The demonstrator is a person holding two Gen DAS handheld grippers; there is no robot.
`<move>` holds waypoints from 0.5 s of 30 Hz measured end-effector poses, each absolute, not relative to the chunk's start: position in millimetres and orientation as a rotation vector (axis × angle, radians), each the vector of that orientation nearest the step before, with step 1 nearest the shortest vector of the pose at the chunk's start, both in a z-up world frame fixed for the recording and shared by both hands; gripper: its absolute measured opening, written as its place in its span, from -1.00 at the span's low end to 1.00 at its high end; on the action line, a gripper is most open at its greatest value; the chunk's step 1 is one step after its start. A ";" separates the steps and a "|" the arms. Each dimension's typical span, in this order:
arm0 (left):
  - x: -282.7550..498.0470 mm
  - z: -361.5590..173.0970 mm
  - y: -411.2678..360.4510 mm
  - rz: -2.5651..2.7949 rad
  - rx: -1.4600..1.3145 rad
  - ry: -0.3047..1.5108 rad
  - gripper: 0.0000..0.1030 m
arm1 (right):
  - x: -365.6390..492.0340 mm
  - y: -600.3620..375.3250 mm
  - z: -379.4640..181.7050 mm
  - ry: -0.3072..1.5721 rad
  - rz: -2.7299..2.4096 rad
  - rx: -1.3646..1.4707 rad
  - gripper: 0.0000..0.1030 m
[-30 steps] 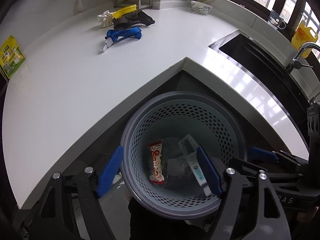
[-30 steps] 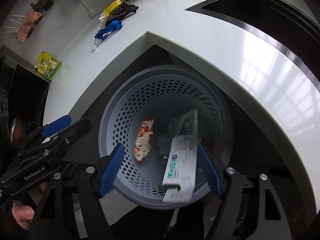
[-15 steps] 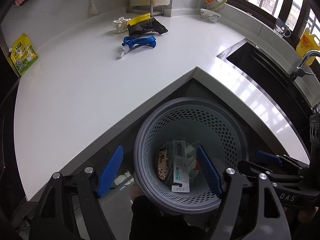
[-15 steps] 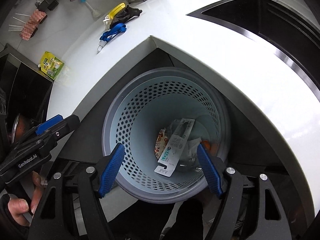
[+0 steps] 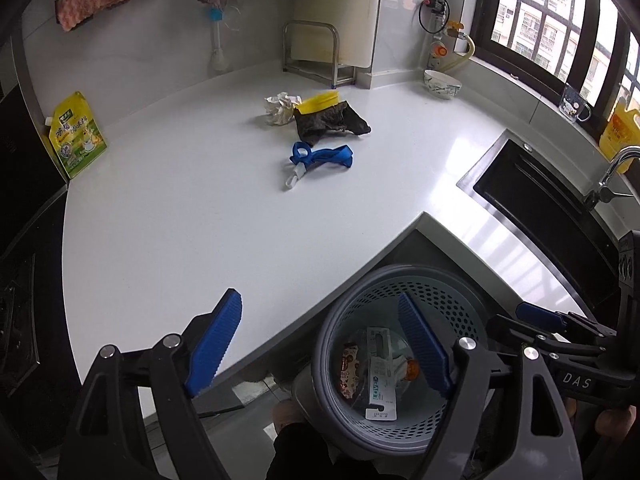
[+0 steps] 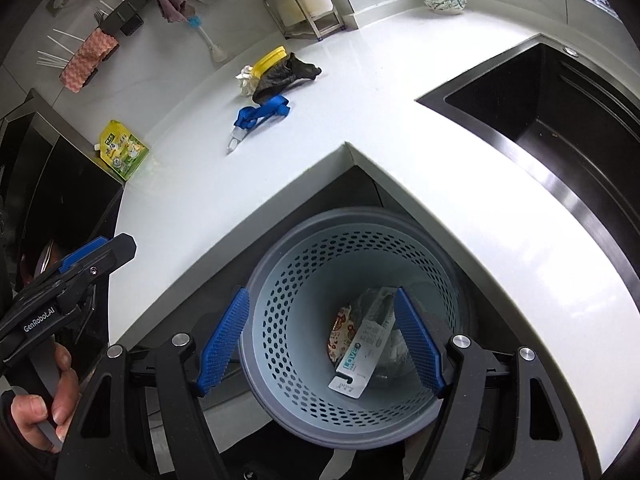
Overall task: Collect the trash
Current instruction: 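Move both open tools back over the counter toward the blue strap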
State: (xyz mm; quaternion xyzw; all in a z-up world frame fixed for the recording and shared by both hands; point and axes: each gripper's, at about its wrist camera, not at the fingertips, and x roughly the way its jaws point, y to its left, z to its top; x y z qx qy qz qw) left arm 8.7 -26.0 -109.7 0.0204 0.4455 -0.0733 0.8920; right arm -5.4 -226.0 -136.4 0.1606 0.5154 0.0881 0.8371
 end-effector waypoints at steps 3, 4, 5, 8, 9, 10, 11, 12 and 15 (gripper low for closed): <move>25.3 -104.9 -17.6 -0.145 0.042 0.902 0.59 | 9.2 -222.6 -129.6 1.067 0.179 0.318 0.39; 31.8 -104.2 -15.5 -0.144 0.041 0.898 0.60 | 14.3 -221.6 -127.6 1.060 0.177 0.311 0.39; 38.9 -104.1 -13.7 -0.143 0.043 0.894 0.60 | 19.4 -221.0 -126.0 1.054 0.173 0.307 0.39; 62.4 -106.3 -10.6 -0.139 0.055 0.880 0.63 | 35.3 -221.0 -123.2 1.037 0.158 0.295 0.39; 70.3 -108.4 -9.9 -0.140 0.058 0.875 0.64 | 40.6 -221.3 -123.5 1.032 0.152 0.291 0.39; 78.6 -111.7 -9.9 -0.140 0.062 0.873 0.64 | 45.8 -221.7 -124.0 1.029 0.145 0.287 0.39; 87.4 -115.9 -10.4 -0.140 0.066 0.874 0.64 | 51.0 -222.3 -125.4 1.027 0.138 0.286 0.39; 95.4 -120.2 -11.1 -0.141 0.068 0.876 0.64 | 56.1 -222.9 -127.1 1.026 0.130 0.288 0.39; 120.3 -134.8 -14.0 -0.149 0.073 0.881 0.64 | 69.9 -227.1 -133.0 1.025 0.105 0.303 0.39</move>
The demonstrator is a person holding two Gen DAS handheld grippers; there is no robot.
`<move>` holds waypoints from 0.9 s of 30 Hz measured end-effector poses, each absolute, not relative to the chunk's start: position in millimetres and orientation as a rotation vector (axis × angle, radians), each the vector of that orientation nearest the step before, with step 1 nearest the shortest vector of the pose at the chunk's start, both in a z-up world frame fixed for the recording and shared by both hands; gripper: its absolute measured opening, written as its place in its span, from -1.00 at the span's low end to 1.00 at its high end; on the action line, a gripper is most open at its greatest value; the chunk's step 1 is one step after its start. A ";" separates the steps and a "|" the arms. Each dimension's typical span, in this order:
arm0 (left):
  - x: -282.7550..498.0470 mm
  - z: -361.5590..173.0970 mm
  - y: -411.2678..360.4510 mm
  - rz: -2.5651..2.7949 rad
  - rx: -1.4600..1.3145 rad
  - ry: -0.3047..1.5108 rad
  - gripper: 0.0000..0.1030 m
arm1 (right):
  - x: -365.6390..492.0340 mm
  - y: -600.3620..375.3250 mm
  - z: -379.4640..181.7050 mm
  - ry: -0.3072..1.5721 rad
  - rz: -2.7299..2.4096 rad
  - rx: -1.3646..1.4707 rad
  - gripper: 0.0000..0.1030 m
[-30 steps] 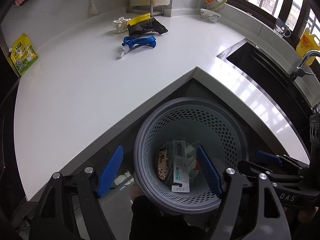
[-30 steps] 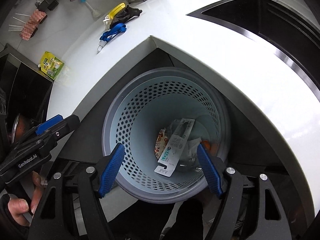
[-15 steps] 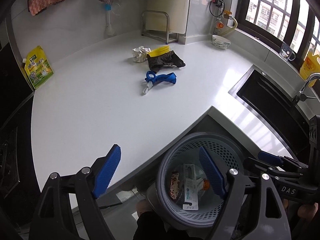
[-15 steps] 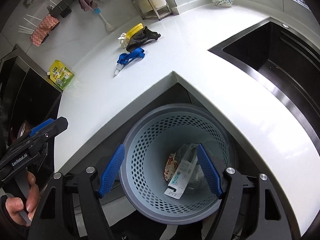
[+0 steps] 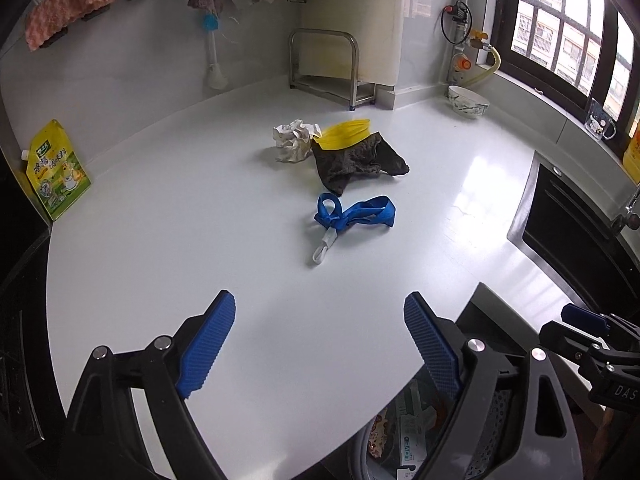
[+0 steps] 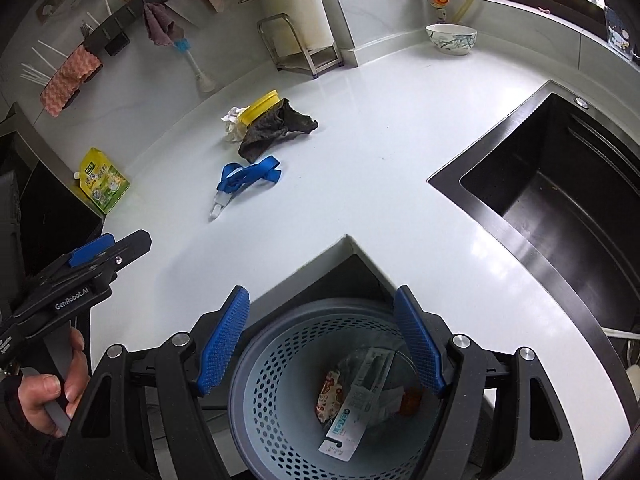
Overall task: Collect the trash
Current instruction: 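Move both open tools back over the counter toward the blue strap, then close the left tool on the blue strap and lift it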
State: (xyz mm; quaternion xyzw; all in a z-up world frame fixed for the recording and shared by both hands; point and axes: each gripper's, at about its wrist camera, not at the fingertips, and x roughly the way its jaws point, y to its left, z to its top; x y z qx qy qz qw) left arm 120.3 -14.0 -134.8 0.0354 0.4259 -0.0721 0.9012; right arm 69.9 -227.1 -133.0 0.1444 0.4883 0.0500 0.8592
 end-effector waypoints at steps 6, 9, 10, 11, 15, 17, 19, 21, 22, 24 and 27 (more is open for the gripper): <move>168.0 -165.3 -25.7 -0.181 0.092 0.899 0.64 | 92.2 -233.8 -143.2 1.028 0.054 0.331 0.39; 187.9 -177.5 -33.1 -0.210 0.105 0.908 0.64 | 98.7 -235.8 -145.9 1.025 0.032 0.355 0.39; 193.5 -180.2 -35.6 -0.218 0.107 0.907 0.64 | 101.0 -236.1 -147.0 1.027 0.024 0.359 0.39; 198.8 -182.6 -37.4 -0.226 0.108 0.905 0.64 | 103.7 -236.5 -148.2 1.029 0.014 0.361 0.39; 221.6 -196.1 -45.0 -0.260 0.116 0.939 0.48 | 112.5 -237.7 -152.4 1.034 -0.025 0.380 0.39; 229.5 -202.5 -48.1 -0.281 0.120 0.961 0.26 | 117.1 -238.0 -154.9 1.038 -0.043 0.389 0.39; 235.0 -206.2 -49.6 -0.302 0.119 0.974 0.05 | 121.6 -237.3 -156.9 1.040 -0.061 0.395 0.39; 238.7 -206.7 -48.8 -0.321 0.113 0.976 -0.15 | 126.4 -235.9 -158.2 1.042 -0.075 0.399 0.39; 240.8 -206.0 -48.1 -0.335 0.107 0.980 -0.31 | 129.4 -234.6 -158.3 1.042 -0.081 0.400 0.39; 245.1 -205.0 -45.1 -0.363 0.091 0.993 -0.51 | 136.1 -231.1 -157.4 1.038 -0.089 0.399 0.39; 249.8 -202.5 -37.7 -0.387 0.078 1.002 -0.53 | 149.4 -223.5 -153.7 1.026 -0.090 0.393 0.39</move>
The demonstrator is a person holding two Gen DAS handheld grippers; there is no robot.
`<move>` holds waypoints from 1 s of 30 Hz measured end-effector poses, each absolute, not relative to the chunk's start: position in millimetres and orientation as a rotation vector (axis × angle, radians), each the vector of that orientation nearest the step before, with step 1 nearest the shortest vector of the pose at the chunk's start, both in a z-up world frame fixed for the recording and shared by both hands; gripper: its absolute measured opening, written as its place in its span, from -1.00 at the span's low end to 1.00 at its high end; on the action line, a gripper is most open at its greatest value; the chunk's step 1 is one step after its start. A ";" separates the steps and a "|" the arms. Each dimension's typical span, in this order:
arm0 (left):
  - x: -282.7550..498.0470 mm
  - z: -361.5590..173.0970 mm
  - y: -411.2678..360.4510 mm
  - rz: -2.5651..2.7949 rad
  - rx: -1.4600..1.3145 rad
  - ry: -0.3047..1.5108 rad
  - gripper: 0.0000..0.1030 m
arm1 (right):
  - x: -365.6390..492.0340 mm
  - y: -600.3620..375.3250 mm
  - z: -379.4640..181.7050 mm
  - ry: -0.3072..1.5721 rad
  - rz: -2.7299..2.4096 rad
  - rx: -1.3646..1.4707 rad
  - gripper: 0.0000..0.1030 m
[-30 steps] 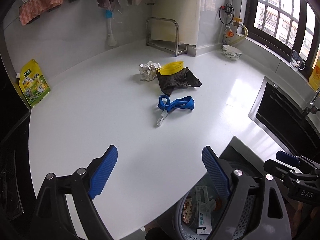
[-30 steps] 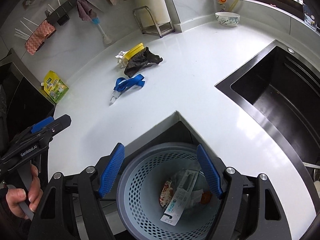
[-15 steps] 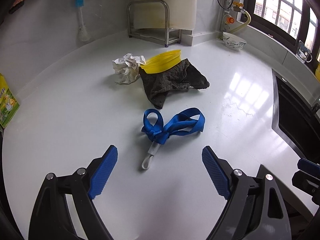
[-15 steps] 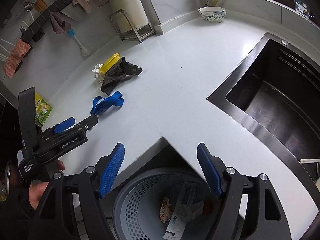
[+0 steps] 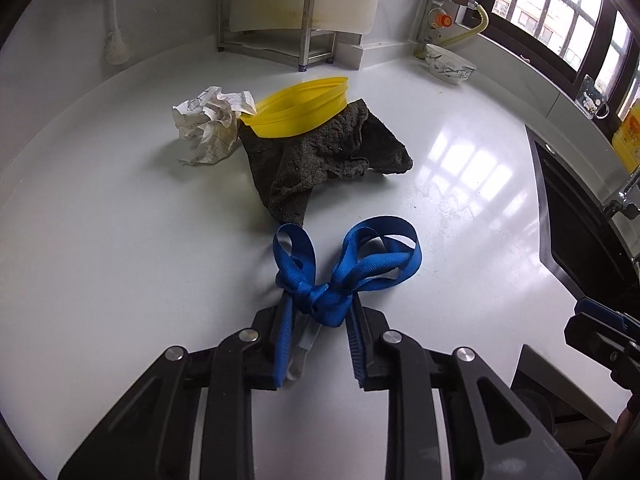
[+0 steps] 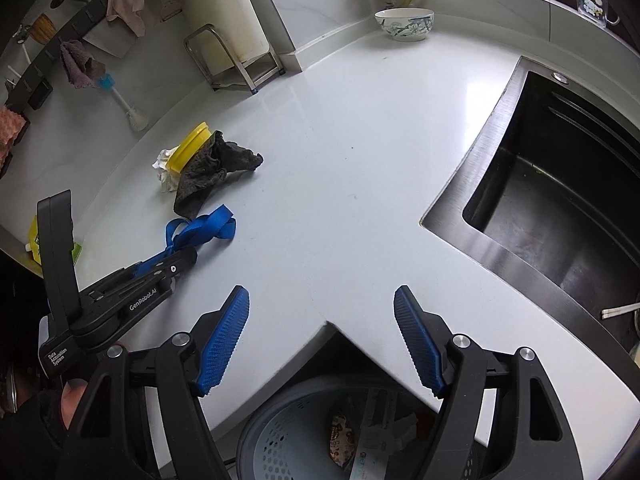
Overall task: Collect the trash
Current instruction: 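Close the left tool on the blue strap and lift it, then reach the right tool to the yellow plastic container on the dark cloth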
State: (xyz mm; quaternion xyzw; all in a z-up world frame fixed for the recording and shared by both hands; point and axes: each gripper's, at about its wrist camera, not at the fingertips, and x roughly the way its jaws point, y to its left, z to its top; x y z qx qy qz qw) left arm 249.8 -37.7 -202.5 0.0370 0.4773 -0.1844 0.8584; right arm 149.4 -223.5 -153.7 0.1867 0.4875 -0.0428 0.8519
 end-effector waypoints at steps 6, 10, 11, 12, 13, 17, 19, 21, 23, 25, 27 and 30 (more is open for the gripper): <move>257.0 -188.4 -10.9 -0.392 0.069 0.995 -0.54 | 183.4 -201.8 -141.7 0.994 -0.056 0.353 0.39; 261.8 -176.8 17.0 -0.365 0.060 0.975 -0.54 | 210.9 -186.1 -134.5 0.967 -0.001 0.333 0.39; 263.5 -174.6 24.8 -0.358 0.053 0.972 -0.54 | 218.5 -181.9 -133.2 0.961 0.018 0.326 0.39; 265.4 -173.0 32.3 -0.352 0.046 0.972 -0.54 | 225.7 -177.3 -131.8 0.957 0.035 0.313 0.39; 267.1 -171.9 39.5 -0.343 0.043 0.972 -0.54 | 233.5 -173.0 -130.7 0.955 0.049 0.296 0.39; 272.6 -168.3 64.8 -0.301 0.037 0.967 -0.54 | 263.5 -154.3 -127.5 0.952 0.107 0.213 0.39; 275.0 -167.2 76.7 -0.282 0.032 0.967 -0.54 | 277.0 -145.1 -127.3 0.946 0.134 0.168 0.39; 277.8 -165.9 87.5 -0.265 0.029 0.968 -0.54 | 290.0 -135.6 -128.5 0.951 0.158 0.110 0.39; 279.6 -165.1 98.6 -0.249 0.024 0.968 -0.54 | 301.8 -126.1 -129.2 0.952 0.176 0.039 0.39; 281.5 -163.9 108.1 -0.228 0.024 0.964 -0.54 | 314.1 -119.9 -131.4 0.958 0.194 -0.014 0.39; 283.9 -163.1 117.7 -0.210 0.017 0.960 -0.54 | 324.9 -116.5 -136.0 0.963 0.206 -0.066 0.39; 286.9 -163.1 130.7 -0.184 0.001 0.960 -0.54 | 337.4 -113.8 -141.7 0.978 0.239 -0.107 0.39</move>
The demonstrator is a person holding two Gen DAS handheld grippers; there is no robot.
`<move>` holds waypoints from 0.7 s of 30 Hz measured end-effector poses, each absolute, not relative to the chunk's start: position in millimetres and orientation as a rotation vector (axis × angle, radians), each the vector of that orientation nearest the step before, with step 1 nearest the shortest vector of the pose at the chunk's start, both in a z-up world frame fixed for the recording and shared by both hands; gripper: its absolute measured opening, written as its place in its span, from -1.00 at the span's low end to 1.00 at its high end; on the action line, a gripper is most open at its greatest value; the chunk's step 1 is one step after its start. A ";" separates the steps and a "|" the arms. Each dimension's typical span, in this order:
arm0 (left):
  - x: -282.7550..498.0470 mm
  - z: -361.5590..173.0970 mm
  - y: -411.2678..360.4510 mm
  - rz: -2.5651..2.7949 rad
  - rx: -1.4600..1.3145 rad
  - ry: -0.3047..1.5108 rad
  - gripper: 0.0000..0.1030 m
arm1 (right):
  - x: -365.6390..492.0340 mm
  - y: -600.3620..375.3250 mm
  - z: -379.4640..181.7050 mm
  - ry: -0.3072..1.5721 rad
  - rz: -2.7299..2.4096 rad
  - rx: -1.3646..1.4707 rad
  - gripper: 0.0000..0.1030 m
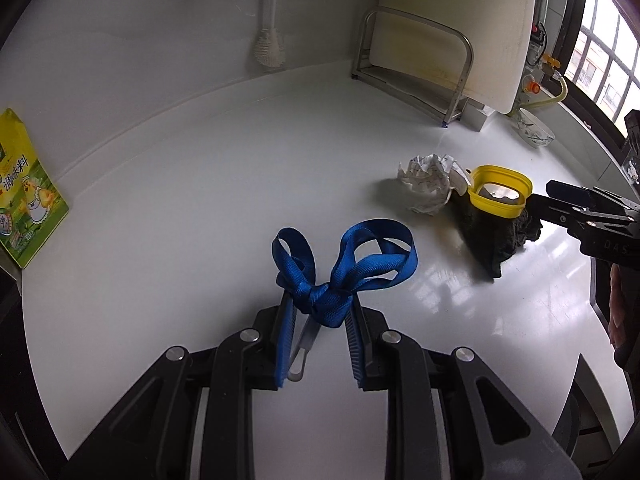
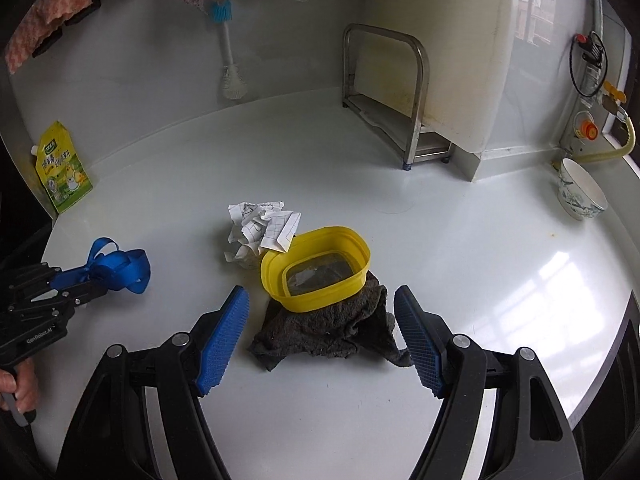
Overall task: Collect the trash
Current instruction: 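Reach the right tool to the yellow plastic container on the dark cloth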
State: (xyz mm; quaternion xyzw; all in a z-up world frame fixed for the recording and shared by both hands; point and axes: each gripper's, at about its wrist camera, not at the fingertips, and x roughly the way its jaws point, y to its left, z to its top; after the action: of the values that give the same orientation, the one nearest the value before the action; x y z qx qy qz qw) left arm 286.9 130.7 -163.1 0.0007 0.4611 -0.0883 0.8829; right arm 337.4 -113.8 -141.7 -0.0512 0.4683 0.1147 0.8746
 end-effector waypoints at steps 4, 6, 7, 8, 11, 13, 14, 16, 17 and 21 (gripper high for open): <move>288.7 -163.8 143.5 -0.162 -0.014 0.955 -0.54 | 348.4 -105.0 -146.4 0.982 0.289 -0.171 0.39; 290.3 -166.0 148.5 -0.154 -0.023 0.959 -0.54 | 353.3 -100.5 -150.1 0.999 0.318 -0.182 0.39; 291.5 -167.0 151.1 -0.150 -0.028 0.960 -0.54 | 355.7 -98.8 -151.9 1.006 0.325 -0.187 0.40; 292.0 -167.4 152.7 -0.147 -0.031 0.961 -0.54 | 357.3 -96.9 -153.4 1.011 0.328 -0.202 0.41; 292.3 -168.2 154.4 -0.144 -0.037 0.963 -0.54 | 360.5 -92.2 -156.2 1.020 0.331 -0.258 0.42; 292.3 -168.6 154.5 -0.146 -0.039 0.964 -0.54 | 364.8 -90.7 -160.1 1.033 0.317 -0.299 0.42; 291.7 -168.9 153.2 -0.147 -0.041 0.965 -0.54 | 366.6 -90.3 -162.0 1.037 0.305 -0.321 0.42; 291.4 -168.7 153.0 -0.149 -0.044 0.964 -0.54 | 368.3 -91.1 -163.2 1.040 0.301 -0.331 0.42; 291.3 -168.6 153.2 -0.149 -0.045 0.963 -0.54 | 368.7 -91.9 -162.9 1.040 0.302 -0.325 0.42; 292.0 -169.6 154.6 -0.146 -0.049 0.967 -0.54 | 371.5 -95.0 -162.3 1.047 0.303 -0.292 0.42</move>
State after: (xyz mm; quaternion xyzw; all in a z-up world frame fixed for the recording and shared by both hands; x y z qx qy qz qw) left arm 292.0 154.6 -169.6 -0.0234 0.4645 -0.0702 0.8825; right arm 371.5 -95.0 -162.3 -0.1382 0.4961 0.1436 0.8451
